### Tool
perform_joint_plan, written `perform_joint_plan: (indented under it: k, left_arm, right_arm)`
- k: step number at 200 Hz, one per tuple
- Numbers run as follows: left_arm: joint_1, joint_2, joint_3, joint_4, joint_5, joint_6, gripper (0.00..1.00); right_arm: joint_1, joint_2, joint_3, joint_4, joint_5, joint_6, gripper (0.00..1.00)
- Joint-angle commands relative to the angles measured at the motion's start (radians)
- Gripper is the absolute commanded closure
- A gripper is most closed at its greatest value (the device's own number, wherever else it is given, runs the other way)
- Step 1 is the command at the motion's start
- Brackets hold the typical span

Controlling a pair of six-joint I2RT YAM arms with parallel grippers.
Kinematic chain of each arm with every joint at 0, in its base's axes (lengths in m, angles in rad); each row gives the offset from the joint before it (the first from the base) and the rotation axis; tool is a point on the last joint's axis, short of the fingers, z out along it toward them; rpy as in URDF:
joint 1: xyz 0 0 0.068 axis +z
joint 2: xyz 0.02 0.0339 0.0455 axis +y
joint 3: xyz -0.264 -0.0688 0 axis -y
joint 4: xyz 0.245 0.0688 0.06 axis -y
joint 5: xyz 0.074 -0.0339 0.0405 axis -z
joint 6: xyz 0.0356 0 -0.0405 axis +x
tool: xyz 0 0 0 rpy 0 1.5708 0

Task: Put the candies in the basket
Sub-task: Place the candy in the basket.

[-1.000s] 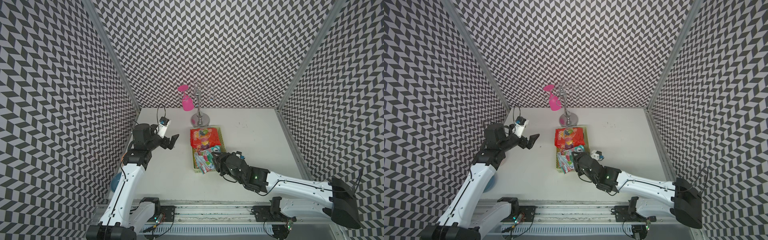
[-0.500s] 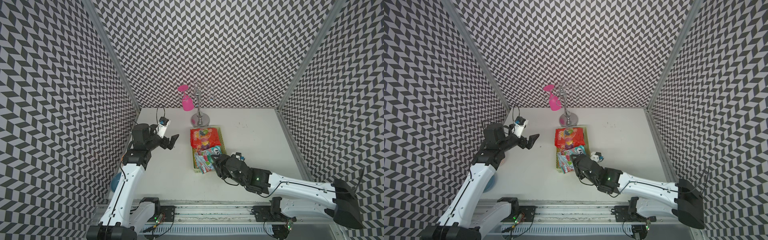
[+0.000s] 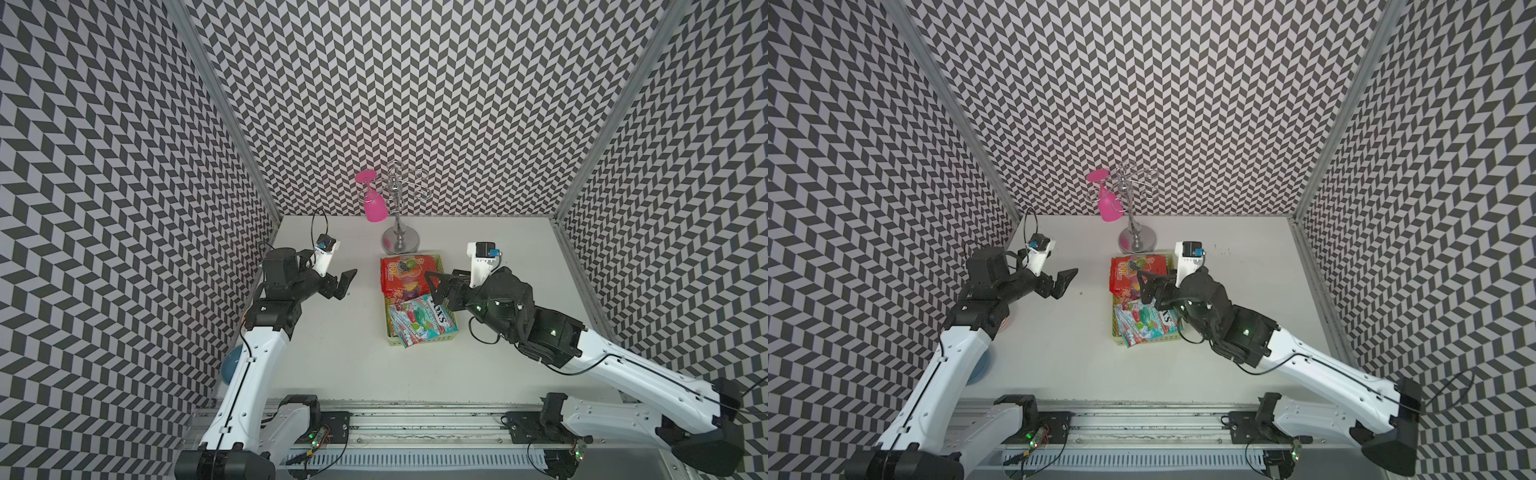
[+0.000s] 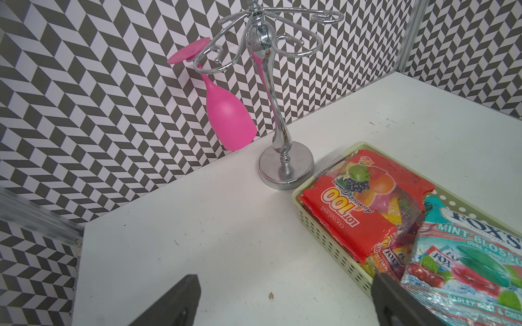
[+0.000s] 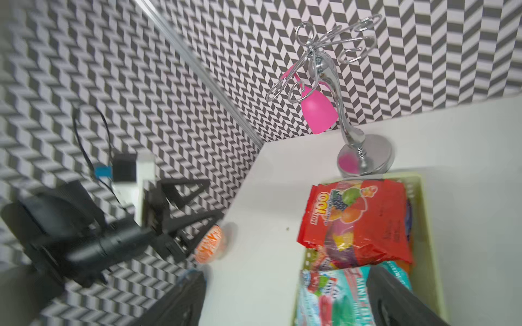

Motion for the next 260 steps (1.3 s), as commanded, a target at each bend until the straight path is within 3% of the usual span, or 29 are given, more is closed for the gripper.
perform_joint_plan:
  k: [1, 30, 98, 135, 176, 225, 260]
  left_arm:
    - [0.017, 0.004, -0.015, 0.014, 0.034, -0.013, 0.01]
    - [0.03, -0.003, -0.027, 0.027, 0.044, -0.016, 0.01]
    - [0.04, 0.009, -0.028, 0.028, 0.055, -0.02, 0.01]
    - [0.039, 0.001, -0.038, 0.039, 0.06, -0.016, 0.01]
    - [0.034, -0.002, -0.031, 0.036, 0.055, -0.016, 0.01]
    - [0.03, -0.001, -0.026, 0.029, 0.047, -0.013, 0.01]
    - [0.024, -0.002, -0.024, 0.027, 0.045, -0.011, 0.01]
  right_arm:
    - [0.002, -0.019, -0.037, -0.065, -0.071, -0.415, 0.05]
    - [0.002, -0.04, -0.112, -0.08, -0.139, -0.638, 0.05]
    - [0.011, -0.105, -0.301, 0.082, -0.33, -1.138, 0.07]
    - [0.013, -0.039, -0.339, 0.083, -0.348, -1.344, 0.07]
    - [0.01, 0.114, -0.272, 0.02, -0.245, -1.436, 0.1]
    - [0.011, 0.207, -0.262, 0.124, -0.23, -1.472, 0.12]
    - [0.003, 0.267, -0.203, 0.131, -0.242, -1.466, 0.23]
